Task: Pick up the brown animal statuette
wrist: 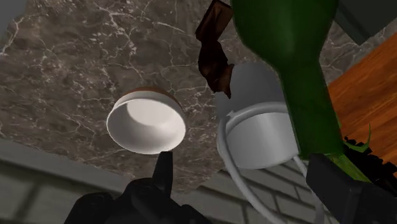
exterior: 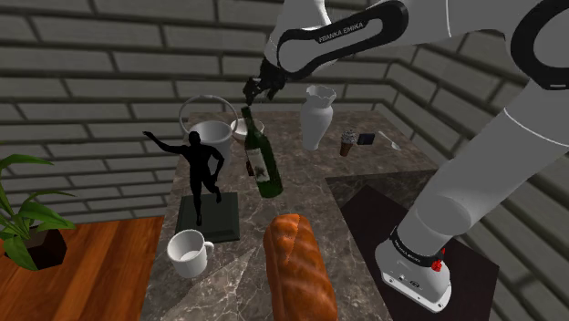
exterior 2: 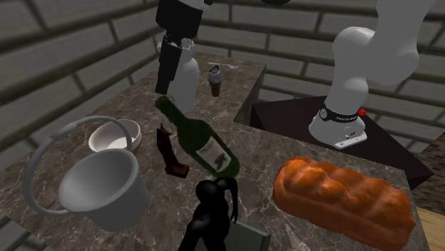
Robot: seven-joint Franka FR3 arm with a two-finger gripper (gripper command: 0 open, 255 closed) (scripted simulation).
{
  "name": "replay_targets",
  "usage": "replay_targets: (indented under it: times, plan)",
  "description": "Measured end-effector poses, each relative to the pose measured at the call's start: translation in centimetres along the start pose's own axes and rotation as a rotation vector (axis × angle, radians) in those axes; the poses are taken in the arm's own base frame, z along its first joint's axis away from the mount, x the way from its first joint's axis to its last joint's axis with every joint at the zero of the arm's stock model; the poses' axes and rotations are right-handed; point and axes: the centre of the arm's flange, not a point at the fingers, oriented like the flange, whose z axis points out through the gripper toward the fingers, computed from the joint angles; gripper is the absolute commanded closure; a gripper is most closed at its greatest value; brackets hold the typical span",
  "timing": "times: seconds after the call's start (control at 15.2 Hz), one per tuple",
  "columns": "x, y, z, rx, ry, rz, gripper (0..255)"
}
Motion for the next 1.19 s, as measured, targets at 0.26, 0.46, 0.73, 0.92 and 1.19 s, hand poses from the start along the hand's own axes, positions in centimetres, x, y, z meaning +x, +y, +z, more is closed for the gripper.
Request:
replay_targets:
  times: [0.26,0.46,0.73,0.92,1.19]
  plan:
    - [-0.8,-0.4,5.7,-0.023,-0.157,0.018,0]
    - [1.0,-0.6,8.7,-0.029,-0.181,0.031,0]
    - [0.9,-0.7,11.1,-0.03,-0.182,0.036,0]
    - [0.4,-0.6,12.5,-0.03,-0.182,0.036,0]
    - [-0.1,-0.6,13.2,-0.03,-0.182,0.036,255]
